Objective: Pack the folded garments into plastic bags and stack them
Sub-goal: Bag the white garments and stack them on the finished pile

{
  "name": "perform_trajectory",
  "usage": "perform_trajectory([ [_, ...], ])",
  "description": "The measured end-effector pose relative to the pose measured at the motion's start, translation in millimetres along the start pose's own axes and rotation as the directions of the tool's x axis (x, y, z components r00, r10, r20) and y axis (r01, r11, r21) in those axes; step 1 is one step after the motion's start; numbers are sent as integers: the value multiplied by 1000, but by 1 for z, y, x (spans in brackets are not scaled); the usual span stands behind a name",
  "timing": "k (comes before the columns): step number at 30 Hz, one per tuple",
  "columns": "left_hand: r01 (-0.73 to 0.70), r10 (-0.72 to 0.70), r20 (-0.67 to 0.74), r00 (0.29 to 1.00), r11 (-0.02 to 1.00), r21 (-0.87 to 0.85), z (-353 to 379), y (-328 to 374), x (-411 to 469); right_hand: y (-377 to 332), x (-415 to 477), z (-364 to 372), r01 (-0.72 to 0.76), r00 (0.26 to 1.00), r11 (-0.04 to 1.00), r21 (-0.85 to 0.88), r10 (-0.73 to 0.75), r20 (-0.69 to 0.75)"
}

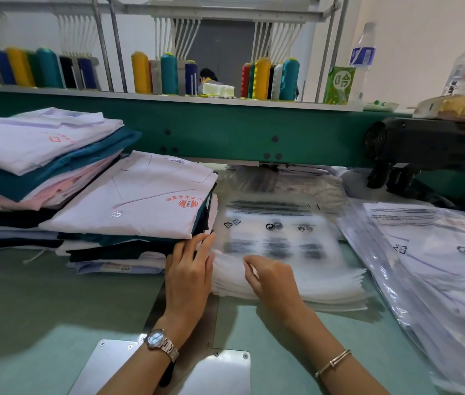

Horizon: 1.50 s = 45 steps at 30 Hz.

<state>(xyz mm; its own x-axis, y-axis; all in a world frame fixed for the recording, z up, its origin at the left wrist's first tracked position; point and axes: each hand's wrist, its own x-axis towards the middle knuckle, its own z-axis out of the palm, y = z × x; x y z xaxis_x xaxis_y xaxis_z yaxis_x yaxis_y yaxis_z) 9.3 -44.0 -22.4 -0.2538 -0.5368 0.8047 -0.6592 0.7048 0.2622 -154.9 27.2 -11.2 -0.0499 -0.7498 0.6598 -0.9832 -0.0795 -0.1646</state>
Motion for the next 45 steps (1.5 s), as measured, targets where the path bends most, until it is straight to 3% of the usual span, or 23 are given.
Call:
perform_trajectory([
  [4,-35,34,-26,999,999,-14,0,-4,1,0,-3,-5,33,998,998,-48,-35,-53],
  [9,-53,51,-37,998,998,-39,0,-6,-1,-4,-7,-6,51,996,997,53,-47,-74],
  [18,-208,197,-78,977,961,-182,-5,-1,2,-19,-3,0,129,982,984,119,-110,-156],
  [25,-278,274,-57,960,957,-82,-4,-6,4,-16,1,-10,86,993,995,40,-83,-86],
  [33,-98,92,-46,995,987,-130,-11,-14,6,30,-5,-47,7,1000,1000,11,-7,-25],
  [45,-85,77,-91,993,993,-88,-13,-5,7,78,-29,-101,-44,998,952,-303,29,-56],
])
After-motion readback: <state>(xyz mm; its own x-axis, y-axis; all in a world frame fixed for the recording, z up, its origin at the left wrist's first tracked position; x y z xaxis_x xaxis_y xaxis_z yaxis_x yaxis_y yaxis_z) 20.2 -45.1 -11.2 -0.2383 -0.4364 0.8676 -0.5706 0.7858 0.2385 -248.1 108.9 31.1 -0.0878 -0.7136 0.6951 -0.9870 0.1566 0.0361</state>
